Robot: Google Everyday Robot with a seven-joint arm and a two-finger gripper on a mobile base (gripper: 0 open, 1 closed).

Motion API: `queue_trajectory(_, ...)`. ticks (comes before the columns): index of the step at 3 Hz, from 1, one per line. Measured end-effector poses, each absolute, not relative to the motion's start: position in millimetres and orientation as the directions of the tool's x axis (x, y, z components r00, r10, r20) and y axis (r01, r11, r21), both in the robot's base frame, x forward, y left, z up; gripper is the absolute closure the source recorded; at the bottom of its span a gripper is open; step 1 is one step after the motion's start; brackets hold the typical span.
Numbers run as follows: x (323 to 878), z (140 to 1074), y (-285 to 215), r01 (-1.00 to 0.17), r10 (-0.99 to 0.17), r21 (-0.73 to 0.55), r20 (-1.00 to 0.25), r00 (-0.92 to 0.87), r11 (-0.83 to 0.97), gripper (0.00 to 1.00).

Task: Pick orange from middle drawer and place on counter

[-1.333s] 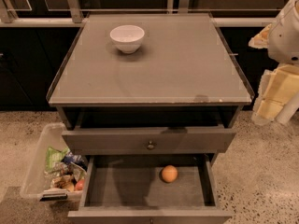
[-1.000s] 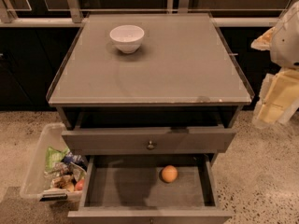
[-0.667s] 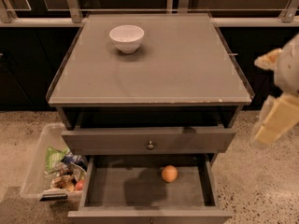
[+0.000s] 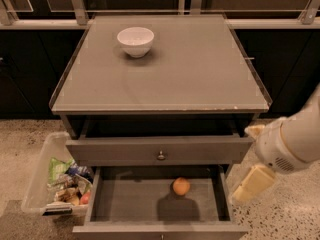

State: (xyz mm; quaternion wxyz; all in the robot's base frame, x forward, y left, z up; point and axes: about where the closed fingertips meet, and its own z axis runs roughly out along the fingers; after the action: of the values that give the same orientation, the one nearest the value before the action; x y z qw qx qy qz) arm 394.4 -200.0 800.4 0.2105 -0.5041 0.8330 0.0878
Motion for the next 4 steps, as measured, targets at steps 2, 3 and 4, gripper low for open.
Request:
queue_trajectory(2,400,718,-179,-0.871,-0.765,0.041,-0.46,-0.451,0.489,0.0)
queue_trajectory(3,396,712,-187,-0.851,-0.747,0.052,-0.454,-0.487,0.523,0.0)
queue_trajectory(4,404,669,-193,-0.827,-0.716,0.075,-0.461,-0.525,0.558,0.0)
